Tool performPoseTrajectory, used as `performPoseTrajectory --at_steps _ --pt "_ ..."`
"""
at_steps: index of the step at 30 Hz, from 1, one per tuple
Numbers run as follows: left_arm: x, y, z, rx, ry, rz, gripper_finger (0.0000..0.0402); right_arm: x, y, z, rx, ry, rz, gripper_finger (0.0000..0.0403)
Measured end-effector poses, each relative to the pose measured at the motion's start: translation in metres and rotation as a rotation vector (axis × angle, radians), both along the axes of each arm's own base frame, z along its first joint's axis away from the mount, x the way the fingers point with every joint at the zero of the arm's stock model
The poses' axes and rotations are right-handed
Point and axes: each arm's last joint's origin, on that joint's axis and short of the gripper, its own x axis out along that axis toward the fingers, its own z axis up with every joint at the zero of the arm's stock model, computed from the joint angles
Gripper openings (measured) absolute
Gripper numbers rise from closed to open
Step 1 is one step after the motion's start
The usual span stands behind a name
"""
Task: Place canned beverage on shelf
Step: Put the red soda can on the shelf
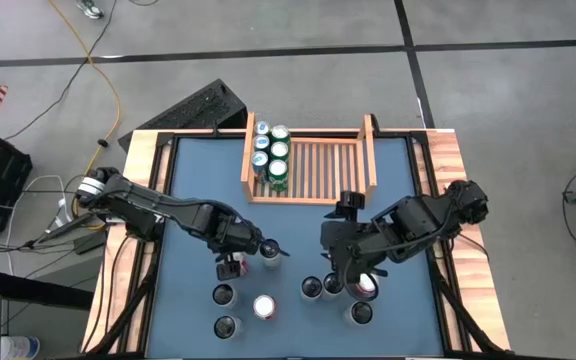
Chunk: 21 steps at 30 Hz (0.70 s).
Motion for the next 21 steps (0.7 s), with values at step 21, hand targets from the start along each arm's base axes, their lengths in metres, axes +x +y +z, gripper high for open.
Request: performPoseTrajectory --at_steps 21 --pt "-0.003 -0.026 -0.005 0.126 -0.11 -0.03 0.0387 0.004 -0.01 0.0 0.006 0.007 -0.021 0.0376"
